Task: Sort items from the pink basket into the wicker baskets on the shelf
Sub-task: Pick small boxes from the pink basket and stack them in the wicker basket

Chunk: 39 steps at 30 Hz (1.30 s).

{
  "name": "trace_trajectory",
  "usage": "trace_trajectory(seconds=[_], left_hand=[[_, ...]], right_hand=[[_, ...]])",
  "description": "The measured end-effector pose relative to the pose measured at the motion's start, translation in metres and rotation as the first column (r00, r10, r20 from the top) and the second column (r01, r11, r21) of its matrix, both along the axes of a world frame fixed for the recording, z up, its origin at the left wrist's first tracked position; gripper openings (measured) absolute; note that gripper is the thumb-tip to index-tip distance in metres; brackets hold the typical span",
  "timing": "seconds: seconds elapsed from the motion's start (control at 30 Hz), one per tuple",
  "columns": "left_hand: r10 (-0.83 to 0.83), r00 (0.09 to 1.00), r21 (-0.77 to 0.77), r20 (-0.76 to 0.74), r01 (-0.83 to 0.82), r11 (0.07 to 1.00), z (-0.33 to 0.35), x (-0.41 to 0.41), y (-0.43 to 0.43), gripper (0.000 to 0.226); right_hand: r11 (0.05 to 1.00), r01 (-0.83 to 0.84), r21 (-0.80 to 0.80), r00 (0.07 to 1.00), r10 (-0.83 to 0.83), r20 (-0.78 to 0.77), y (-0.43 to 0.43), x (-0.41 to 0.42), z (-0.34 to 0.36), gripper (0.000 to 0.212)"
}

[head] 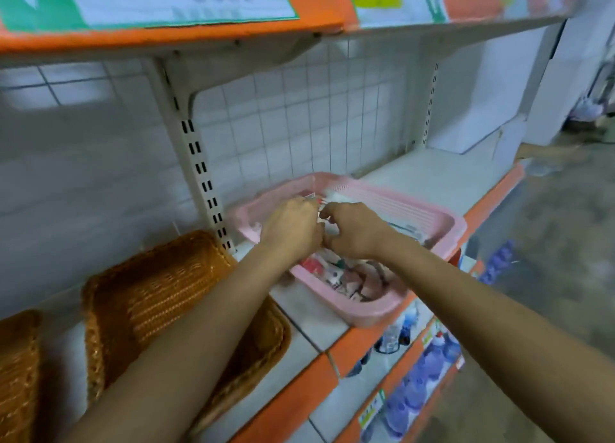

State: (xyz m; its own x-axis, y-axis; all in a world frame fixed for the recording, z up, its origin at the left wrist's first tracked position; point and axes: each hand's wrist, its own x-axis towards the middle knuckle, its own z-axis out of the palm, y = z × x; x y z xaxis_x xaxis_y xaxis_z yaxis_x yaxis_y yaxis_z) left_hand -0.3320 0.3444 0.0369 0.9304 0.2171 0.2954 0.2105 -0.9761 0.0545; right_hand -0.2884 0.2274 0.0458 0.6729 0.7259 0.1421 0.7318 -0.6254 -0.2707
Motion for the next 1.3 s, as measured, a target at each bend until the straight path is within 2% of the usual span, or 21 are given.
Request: trace_trajectory(seconds=[0.2, 0.37, 0.5, 0.6, 0.67, 0.77, 0.8, 0.83, 0.87, 0.9, 0.93, 0.97, 1.07, 1.13, 1.23, 1.3], left_hand=[[0.050, 0.997, 0.033, -0.066, -0.048, 0.998, -0.005, 0.040, 0.027, 0.043], [0.132, 0.979, 0.051, -0.156, -0.125, 0.991, -0.017, 0.070, 0.053, 0.040], [0.138, 0.964, 0.025, -0.230, -0.136, 0.990, -0.020, 0.091, 0.067, 0.037], [0.129, 0.972, -0.002, -0.195, -0.132, 0.991, -0.022, 0.101, 0.073, 0.040], [0.068, 0.982, -0.063, -0.179, -0.080, 0.995, -0.016, 0.110, 0.072, 0.040], [-0.227, 0.949, -0.321, -0.219, 0.149, 0.935, -0.011, 0.123, 0.068, 0.035], [-0.228, 0.945, -0.394, -0.235, 0.122, 0.911, -0.017, 0.126, 0.067, 0.037], [-0.139, 0.958, -0.393, -0.252, 0.030, 0.919, -0.019, 0.127, 0.064, 0.037], [-0.032, 0.971, -0.321, -0.237, -0.047, 0.946, -0.021, 0.128, 0.063, 0.036], [0.130, 0.967, -0.144, -0.218, -0.163, 0.976, -0.024, 0.129, 0.062, 0.036], [0.246, 0.949, 0.003, -0.197, -0.250, 0.968, -0.029, 0.131, 0.062, 0.035], [0.274, 0.946, 0.047, -0.172, -0.270, 0.962, -0.029, 0.133, 0.058, 0.034], [0.325, 0.942, 0.006, -0.080, -0.326, 0.945, -0.035, 0.144, 0.051, 0.028], [0.395, 0.918, -0.049, -0.027, -0.396, 0.917, -0.037, 0.147, 0.048, 0.023], [0.335, 0.934, -0.087, -0.125, -0.347, 0.934, -0.027, 0.139, 0.046, 0.028], [0.346, 0.928, -0.128, -0.137, -0.363, 0.923, -0.019, 0.128, 0.045, 0.032]], right_hand=[[0.990, -0.119, -0.074, 0.993, 0.120, 0.008, 0.029, 0.049, 0.002, 0.039], [0.960, -0.178, -0.217, 0.984, 0.179, -0.014, 0.049, 0.099, -0.002, 0.036], [0.937, -0.233, -0.259, 0.969, 0.246, 0.019, 0.064, 0.138, -0.006, 0.027], [0.918, -0.305, -0.254, 0.947, 0.321, 0.023, 0.076, 0.152, -0.007, 0.017], [0.910, -0.343, -0.231, 0.932, 0.360, 0.037, 0.083, 0.161, -0.010, 0.012], [0.912, -0.360, -0.196, 0.926, 0.375, 0.044, 0.088, 0.172, -0.017, 0.020], [0.915, -0.363, -0.178, 0.925, 0.377, 0.049, 0.089, 0.175, -0.020, 0.021], [0.917, -0.362, -0.169, 0.925, 0.376, 0.055, 0.090, 0.177, -0.022, 0.019], [0.920, -0.356, -0.162, 0.927, 0.370, 0.061, 0.091, 0.179, -0.025, 0.016], [0.926, -0.344, -0.152, 0.932, 0.357, 0.062, 0.092, 0.180, -0.027, 0.015], [0.932, -0.336, -0.134, 0.937, 0.345, 0.058, 0.094, 0.181, -0.029, 0.016], [0.933, -0.342, -0.116, 0.935, 0.350, 0.057, 0.095, 0.182, -0.031, 0.021], [0.921, -0.350, -0.168, 0.933, 0.359, 0.024, 0.098, 0.184, -0.034, 0.031], [0.932, -0.334, -0.137, 0.942, 0.333, -0.034, 0.099, 0.186, -0.034, 0.031], [0.924, -0.376, -0.069, 0.926, 0.372, -0.061, 0.096, 0.186, -0.029, 0.026], [0.923, -0.383, 0.039, 0.922, 0.384, -0.053, 0.088, 0.185, -0.027, 0.025]])
